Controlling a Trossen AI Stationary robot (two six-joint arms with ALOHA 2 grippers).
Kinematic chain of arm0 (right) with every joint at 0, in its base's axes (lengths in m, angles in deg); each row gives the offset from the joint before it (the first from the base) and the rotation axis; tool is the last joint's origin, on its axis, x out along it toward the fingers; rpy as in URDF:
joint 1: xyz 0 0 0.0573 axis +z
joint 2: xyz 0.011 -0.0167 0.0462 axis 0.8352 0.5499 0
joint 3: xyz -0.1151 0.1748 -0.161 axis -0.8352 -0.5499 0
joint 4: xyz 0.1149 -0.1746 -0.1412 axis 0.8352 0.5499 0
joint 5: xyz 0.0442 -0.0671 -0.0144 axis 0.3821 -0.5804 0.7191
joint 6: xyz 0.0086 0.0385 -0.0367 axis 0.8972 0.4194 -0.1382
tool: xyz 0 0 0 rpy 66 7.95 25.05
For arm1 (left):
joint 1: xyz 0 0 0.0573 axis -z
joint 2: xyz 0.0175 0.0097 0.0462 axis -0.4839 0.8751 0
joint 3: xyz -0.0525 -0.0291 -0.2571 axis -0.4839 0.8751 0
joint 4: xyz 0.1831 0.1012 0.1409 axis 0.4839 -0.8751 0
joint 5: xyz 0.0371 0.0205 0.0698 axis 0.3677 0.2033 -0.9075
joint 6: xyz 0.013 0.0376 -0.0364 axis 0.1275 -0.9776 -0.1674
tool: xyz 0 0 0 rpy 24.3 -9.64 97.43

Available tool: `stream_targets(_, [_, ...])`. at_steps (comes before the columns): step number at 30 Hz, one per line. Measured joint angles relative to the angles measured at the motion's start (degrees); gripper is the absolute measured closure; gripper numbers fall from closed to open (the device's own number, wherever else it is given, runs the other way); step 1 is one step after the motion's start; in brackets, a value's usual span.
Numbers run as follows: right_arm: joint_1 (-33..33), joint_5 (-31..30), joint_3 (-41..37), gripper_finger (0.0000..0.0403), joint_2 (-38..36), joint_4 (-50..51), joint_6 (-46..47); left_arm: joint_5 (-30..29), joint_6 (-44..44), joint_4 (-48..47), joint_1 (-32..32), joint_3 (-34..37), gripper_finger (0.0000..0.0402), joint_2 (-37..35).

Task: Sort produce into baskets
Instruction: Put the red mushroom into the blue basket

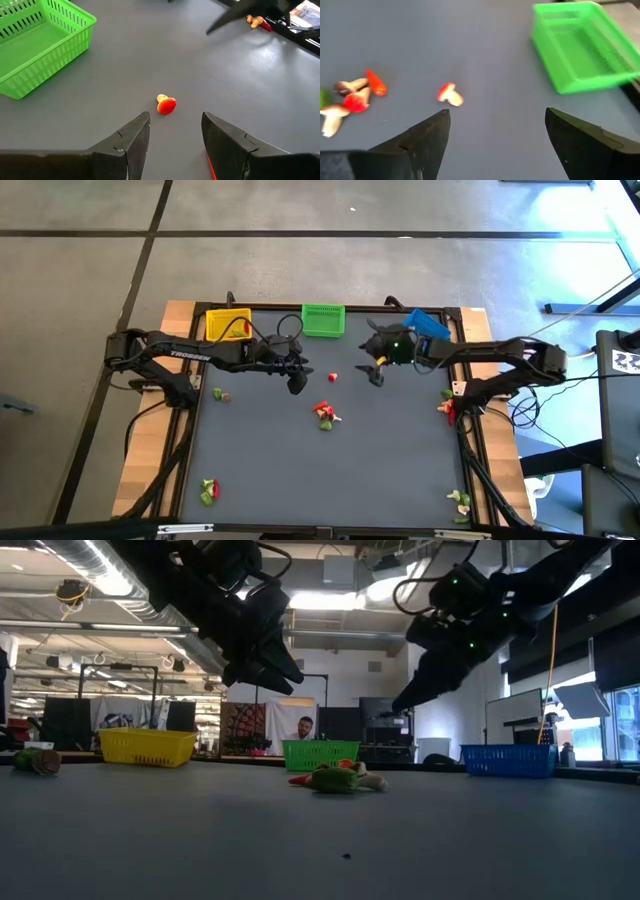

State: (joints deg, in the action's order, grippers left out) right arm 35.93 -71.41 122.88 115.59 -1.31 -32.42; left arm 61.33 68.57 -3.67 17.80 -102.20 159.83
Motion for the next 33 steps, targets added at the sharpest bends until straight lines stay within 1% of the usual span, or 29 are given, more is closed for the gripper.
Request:
stream_targets(5, [1.99, 4.35, 0.0, 0.0078, 4.53, -3.68, -2.42, 0.0, -1.26, -0.03, 0.24, 0.01, 0.0226, 0.0])
stream_targets(10, [2.86, 4.58, 0.0, 0.0078, 8.62, -7.58, -3.8, 0.0, -2.18, -0.04, 0.33, 0.0, 0.0226, 0.0])
stream_targets(14, [2.73, 6.63, 0.0, 0.0078, 11.58, -10.56, -4.37, 0.0, -2.2, 0.08, 0.33, 0.01, 0.0226, 0.0])
stream_targets(18, [2.75, 6.13, 0.0, 0.0078, 12.37, -12.24, -3.43, 0.0, -2.2, 0.08, 0.33, 0.0, 0.0226, 0.01])
stream_targets(22, [2.75, 5.97, 0.0, 0.0078, 12.37, -11.76, 0.39, 0.0, -2.2, 0.1, 0.33, 0.01, 0.0226, 0.0])
stream_targets(26, [2.73, 5.77, -0.02, 0.0078, 12.37, -10.78, -2.4, 0.0, -2.61, 0.1, 0.33, -0.01, 0.0226, 0.0])
stream_targets(29, [2.75, 7.37, 0.0, 0.0078, 13.55, -15.54, -4.05, 0.0, -2.51, 0.12, 0.33, 0.0, 0.0226, 0.0])
stream_targets(33, [2.74, 7.01, 0.0, 0.009, 16.98, -22.48, -4.14, 0.02, -1.98, 1.68, 0.43, 0.01, 0.0226, 0.02])
